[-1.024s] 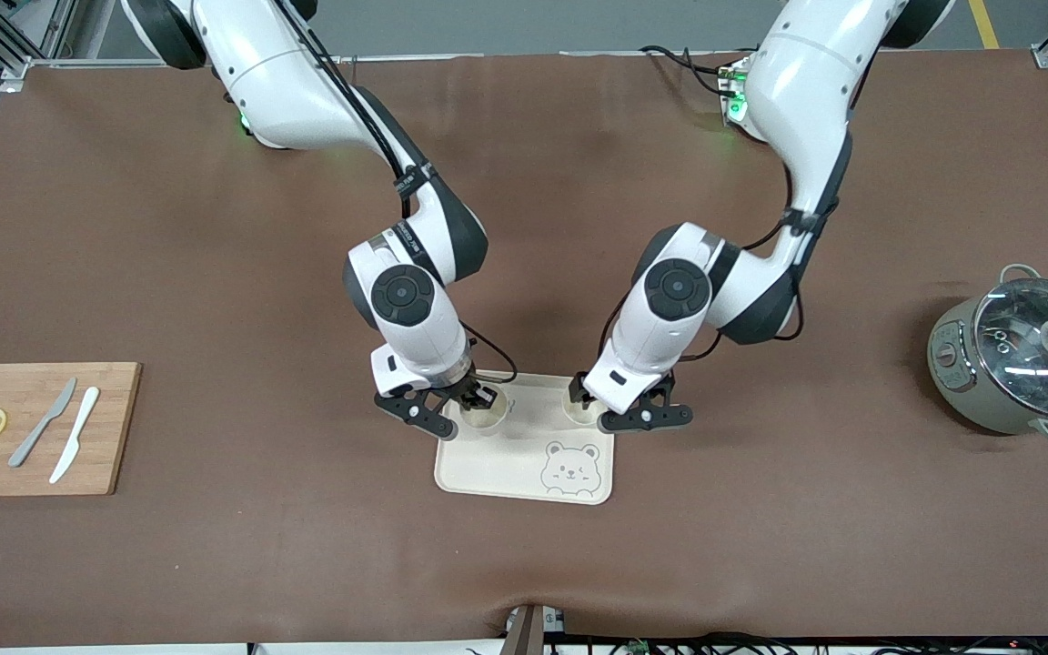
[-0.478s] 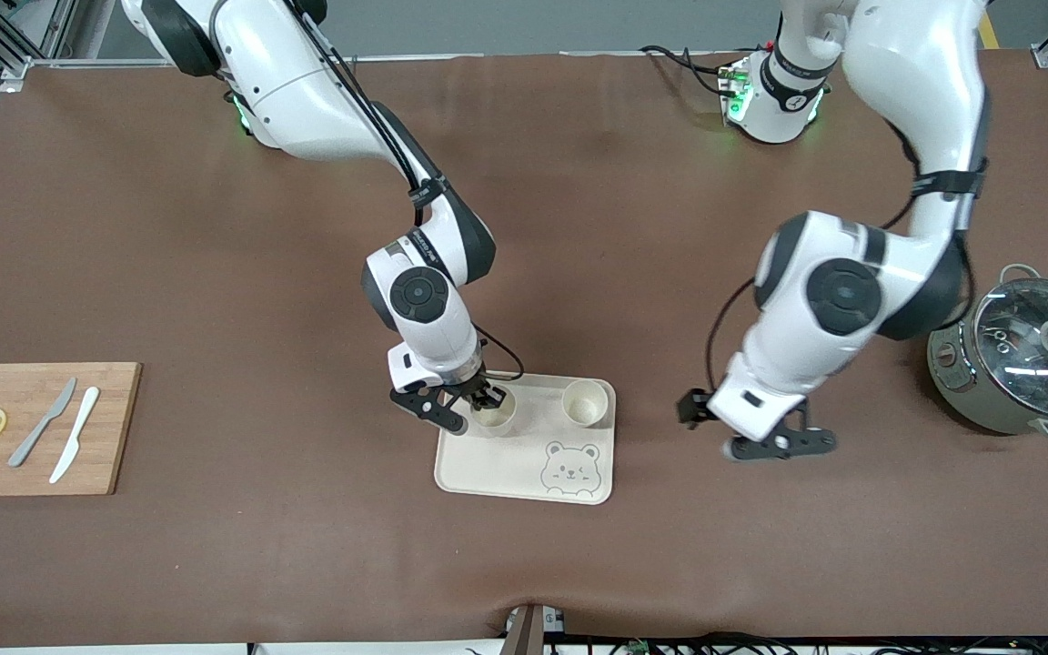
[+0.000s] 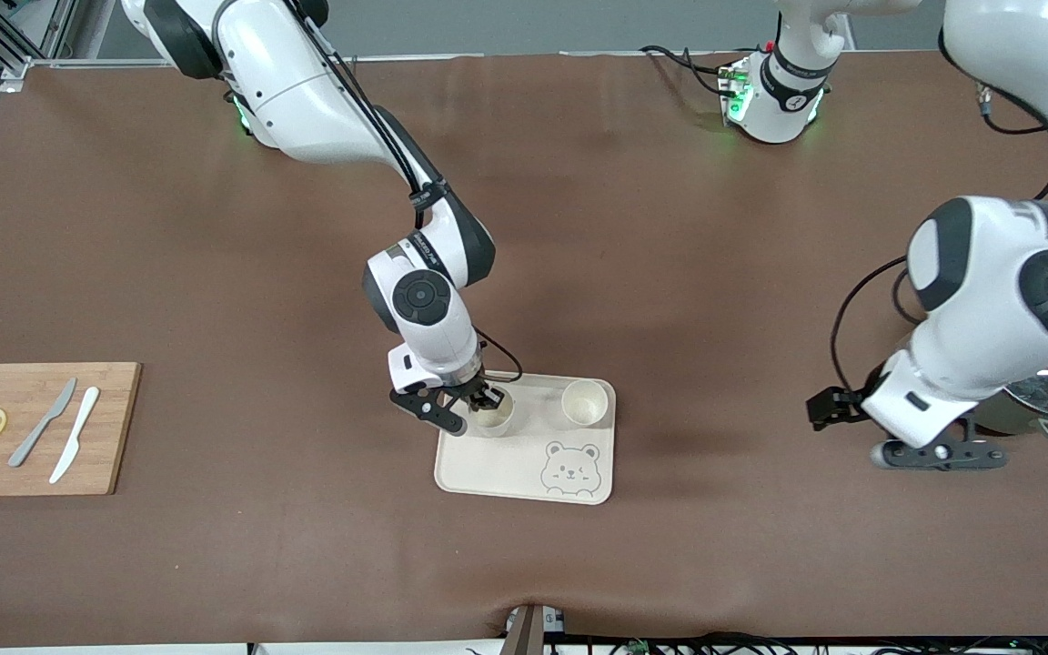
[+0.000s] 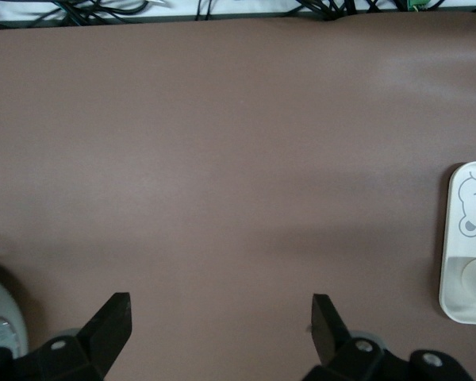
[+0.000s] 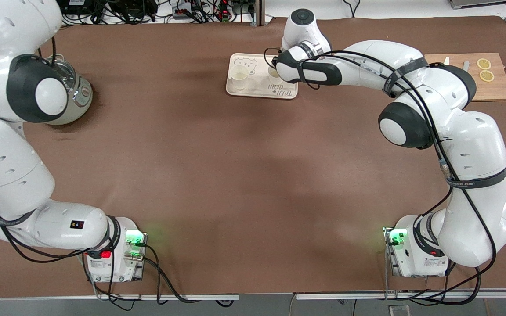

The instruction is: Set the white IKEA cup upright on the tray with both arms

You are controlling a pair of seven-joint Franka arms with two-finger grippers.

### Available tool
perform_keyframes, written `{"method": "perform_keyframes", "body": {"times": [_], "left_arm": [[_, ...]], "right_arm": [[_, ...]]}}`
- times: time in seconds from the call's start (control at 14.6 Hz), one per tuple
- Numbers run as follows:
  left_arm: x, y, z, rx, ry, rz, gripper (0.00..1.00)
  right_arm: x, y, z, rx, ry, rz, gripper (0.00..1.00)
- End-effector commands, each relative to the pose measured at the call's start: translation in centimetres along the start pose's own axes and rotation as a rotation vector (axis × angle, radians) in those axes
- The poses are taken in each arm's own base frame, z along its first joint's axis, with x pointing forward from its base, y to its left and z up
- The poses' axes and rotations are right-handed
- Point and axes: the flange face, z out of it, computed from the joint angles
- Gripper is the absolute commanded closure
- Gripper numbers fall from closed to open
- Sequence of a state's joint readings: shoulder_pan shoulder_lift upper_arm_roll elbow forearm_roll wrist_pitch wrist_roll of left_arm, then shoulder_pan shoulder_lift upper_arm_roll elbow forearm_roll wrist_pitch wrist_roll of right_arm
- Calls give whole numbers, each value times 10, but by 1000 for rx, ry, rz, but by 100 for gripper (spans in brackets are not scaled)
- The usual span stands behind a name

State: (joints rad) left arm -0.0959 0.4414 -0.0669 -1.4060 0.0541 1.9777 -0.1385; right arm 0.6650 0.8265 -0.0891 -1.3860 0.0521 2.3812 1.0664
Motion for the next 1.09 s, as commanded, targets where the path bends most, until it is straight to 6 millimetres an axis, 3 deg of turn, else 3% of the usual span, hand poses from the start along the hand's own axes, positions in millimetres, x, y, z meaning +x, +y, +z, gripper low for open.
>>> {"method": "perform_keyframes", "body": {"times": [0.0, 0.14, 0.41, 0.48, 0.55, 0.68, 0.75, 0.82, 1.02], "left_arm": [[-16, -6, -41, 11, -26, 3, 0], [-31, -13, -69, 21, -62, -4, 0], [-59, -31, -104, 34, -115, -27, 0], [-67, -31, -115, 32, -104, -25, 0], [-74, -37, -125, 28, -96, -36, 0], [-84, -38, -143, -2, -76, -46, 0], [-87, -38, -152, -2, -64, -40, 0], [-90, -40, -160, -2, -57, -34, 0], [-93, -48, -169, -3, -53, -45, 0]], "right_arm": [[-5, -2, 2, -7, 22, 8, 100], [-5, -1, 4, -11, 21, 17, 100], [-5, -1, 4, -14, 25, 15, 98], [-5, -1, 5, -15, 25, 15, 73], [-4, -1, 5, -15, 25, 19, 56], [-4, -1, 5, -15, 25, 18, 32], [-4, -1, 4, -16, 26, 17, 5], [-4, -1, 3, -14, 26, 17, 0], [-3, -1, 2, -17, 34, 9, 0]]}}
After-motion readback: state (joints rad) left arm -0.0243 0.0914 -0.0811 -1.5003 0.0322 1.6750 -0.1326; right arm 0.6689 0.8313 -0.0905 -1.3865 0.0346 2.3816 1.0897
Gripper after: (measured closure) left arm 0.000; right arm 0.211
